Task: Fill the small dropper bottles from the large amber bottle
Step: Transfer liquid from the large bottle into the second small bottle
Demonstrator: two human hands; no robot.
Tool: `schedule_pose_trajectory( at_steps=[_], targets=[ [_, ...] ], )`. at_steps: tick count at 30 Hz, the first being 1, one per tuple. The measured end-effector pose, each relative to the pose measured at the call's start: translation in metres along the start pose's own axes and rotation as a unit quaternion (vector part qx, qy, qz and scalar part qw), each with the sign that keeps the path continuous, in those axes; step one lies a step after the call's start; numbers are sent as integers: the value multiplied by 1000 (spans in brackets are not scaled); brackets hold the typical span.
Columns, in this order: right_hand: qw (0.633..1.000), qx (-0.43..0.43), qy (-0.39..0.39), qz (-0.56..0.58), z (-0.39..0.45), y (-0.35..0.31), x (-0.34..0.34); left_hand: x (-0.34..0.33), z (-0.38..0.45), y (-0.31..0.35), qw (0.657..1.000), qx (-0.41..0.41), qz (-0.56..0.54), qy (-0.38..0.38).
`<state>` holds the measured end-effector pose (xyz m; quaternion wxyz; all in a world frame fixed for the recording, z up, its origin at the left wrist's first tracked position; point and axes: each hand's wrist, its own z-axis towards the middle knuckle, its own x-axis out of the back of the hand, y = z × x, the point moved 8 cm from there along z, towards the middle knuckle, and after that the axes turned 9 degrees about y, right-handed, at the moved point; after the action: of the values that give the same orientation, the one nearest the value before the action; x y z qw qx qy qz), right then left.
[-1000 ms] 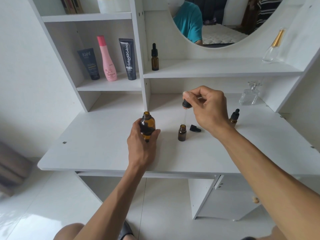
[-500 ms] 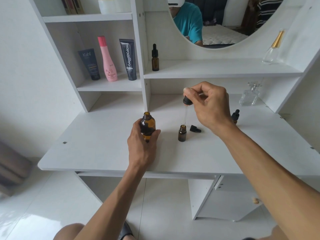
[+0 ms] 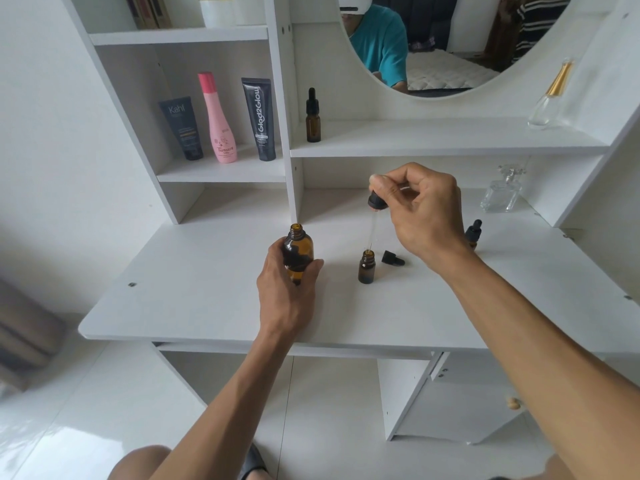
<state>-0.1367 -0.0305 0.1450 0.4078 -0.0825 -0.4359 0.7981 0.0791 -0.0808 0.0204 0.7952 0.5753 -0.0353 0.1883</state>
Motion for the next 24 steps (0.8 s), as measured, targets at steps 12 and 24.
schedule_pose_trajectory(
  at_steps=[12, 24],
  targets=[
    [994, 1, -12, 109, 4, -54, -38, -1, 1, -2, 1000, -2, -4, 2],
    [994, -9, -33, 107, 2, -59, -72, -1, 1, -2, 1000, -5, -19, 1]
  ],
)
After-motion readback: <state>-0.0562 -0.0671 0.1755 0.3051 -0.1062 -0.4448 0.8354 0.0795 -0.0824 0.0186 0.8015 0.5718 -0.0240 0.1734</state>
